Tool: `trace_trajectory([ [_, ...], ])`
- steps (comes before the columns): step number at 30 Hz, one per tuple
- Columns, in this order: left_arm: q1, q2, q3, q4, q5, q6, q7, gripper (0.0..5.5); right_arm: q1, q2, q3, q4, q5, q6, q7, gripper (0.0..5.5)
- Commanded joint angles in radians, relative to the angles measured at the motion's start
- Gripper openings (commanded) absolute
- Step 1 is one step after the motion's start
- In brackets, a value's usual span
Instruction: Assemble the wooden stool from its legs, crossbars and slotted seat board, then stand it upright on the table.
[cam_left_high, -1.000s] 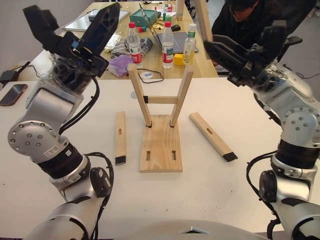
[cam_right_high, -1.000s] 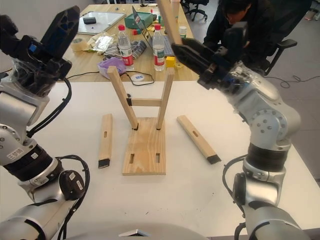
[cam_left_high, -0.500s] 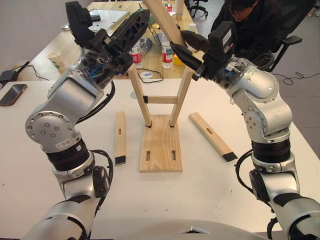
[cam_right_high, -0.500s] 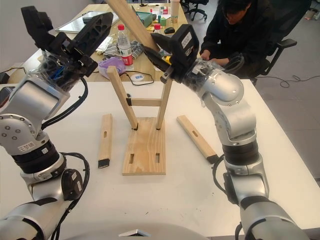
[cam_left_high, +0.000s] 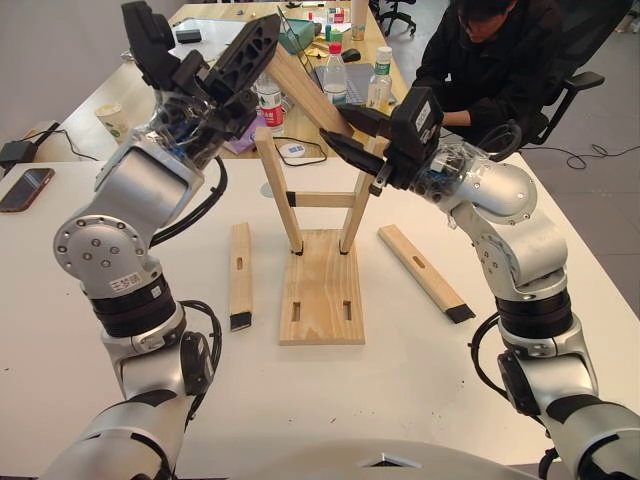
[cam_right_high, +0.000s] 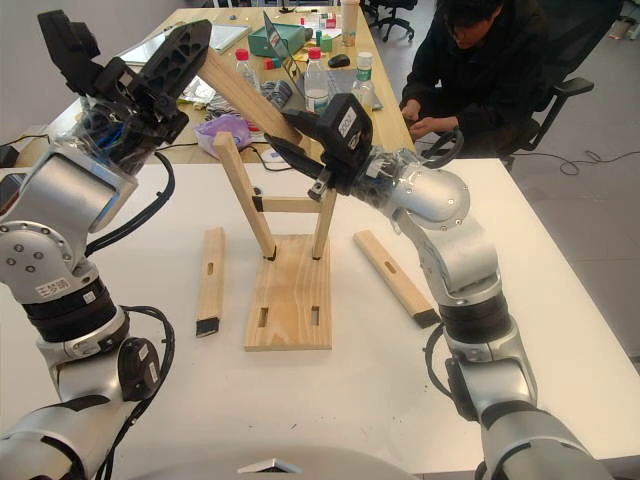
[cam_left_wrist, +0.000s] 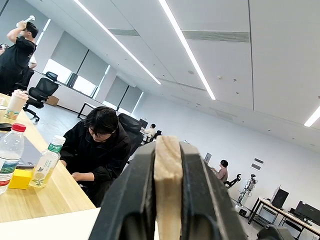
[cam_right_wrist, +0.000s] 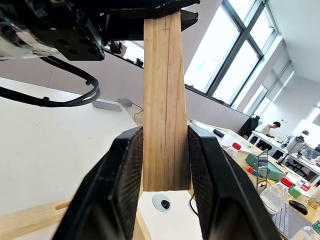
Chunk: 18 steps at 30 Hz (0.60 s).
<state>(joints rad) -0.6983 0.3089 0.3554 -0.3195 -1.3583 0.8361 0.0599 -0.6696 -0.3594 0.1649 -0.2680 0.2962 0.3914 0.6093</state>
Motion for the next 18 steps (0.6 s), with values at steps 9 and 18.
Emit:
trace_trajectory([
  [9,-0.050,0.204,0.059,0.041,-0.098,0.038,0.049,0.38,0.003,-0.021,0.026,-0.068,-0.026,-0.003,0.044,2.68],
  [18,0.251,0.508,0.138,0.129,-0.027,0.233,0.125,0.38,-0.029,-0.071,-0.180,0.013,-0.096,-0.031,-0.130,3.26],
])
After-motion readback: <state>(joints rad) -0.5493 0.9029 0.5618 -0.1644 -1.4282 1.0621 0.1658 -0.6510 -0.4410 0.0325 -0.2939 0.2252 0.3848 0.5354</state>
